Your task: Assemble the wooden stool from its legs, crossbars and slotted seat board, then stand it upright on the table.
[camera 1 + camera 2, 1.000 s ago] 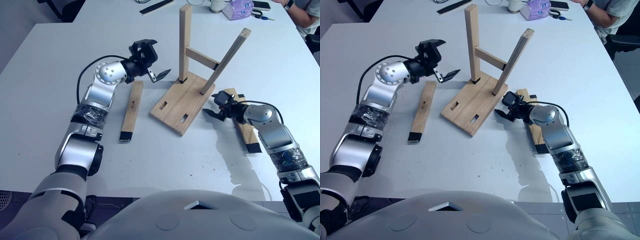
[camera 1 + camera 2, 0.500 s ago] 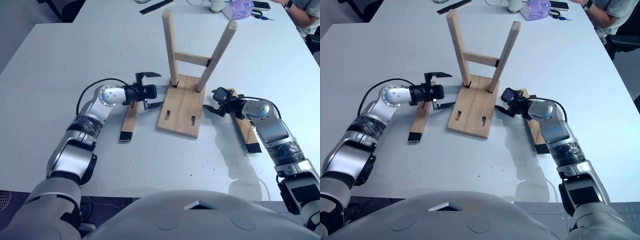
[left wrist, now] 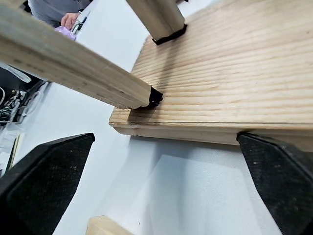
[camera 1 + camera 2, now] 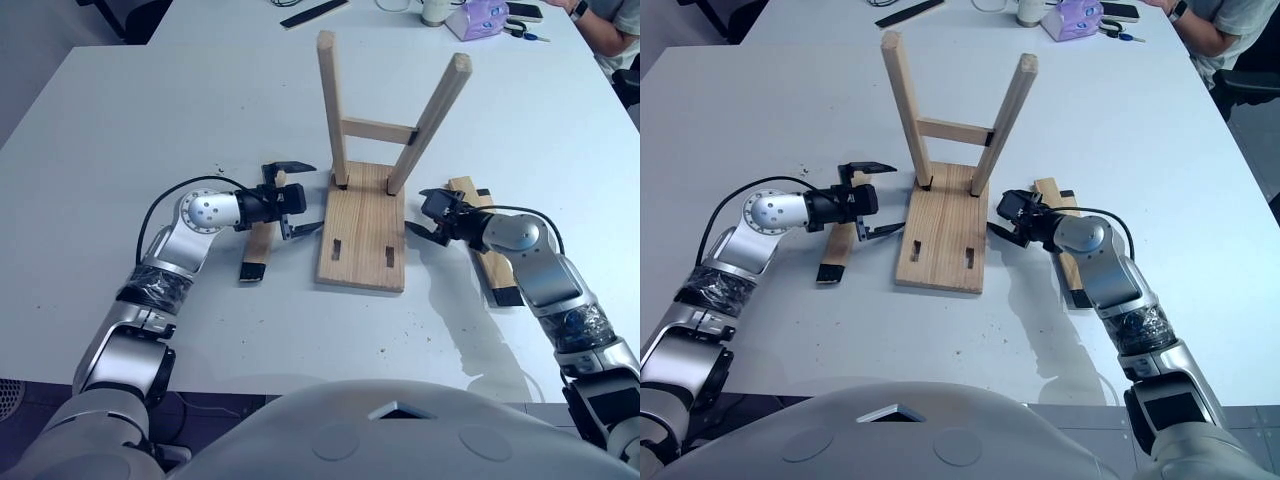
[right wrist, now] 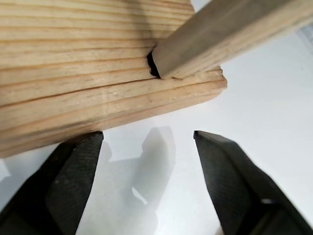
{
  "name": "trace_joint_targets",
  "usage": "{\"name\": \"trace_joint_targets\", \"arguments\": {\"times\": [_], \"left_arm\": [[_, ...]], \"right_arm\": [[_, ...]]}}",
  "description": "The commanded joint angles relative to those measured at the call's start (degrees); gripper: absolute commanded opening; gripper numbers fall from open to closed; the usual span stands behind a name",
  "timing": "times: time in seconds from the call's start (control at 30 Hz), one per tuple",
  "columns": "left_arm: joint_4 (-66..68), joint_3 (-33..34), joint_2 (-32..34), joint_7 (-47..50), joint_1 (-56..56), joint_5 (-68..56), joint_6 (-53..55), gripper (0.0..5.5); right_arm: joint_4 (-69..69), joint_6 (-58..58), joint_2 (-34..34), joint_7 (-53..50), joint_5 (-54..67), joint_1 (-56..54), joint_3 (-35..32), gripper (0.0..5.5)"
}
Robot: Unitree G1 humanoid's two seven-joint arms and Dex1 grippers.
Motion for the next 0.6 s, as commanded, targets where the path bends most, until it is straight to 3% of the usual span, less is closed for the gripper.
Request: {"name": "trace_joint_targets", "arguments": {"times": [0.03, 0.3, 0.6], "left_arm": [[-6.08, 0.21, -1.41, -1.38, 2.35, -4.12, 2.96, 5.4], [-1.03, 2.24, 0.0, -1.25, -0.55, -2.14, 3.88, 5.4], [-1.26, 0.89, 5.69, -10.1, 1.74, -2.26, 6.71, 5.4]], "right_arm": [[-1.57, 0.89, 1.72, 2.01, 1.08, 1.53, 2.85, 3.43], [-2.16, 0.99, 1.83, 1.39, 0.82, 1.73, 2.39, 3.43], [-0.6, 0.07, 1.36, 0.19, 0.29, 1.05, 1.24, 3.43]]}}
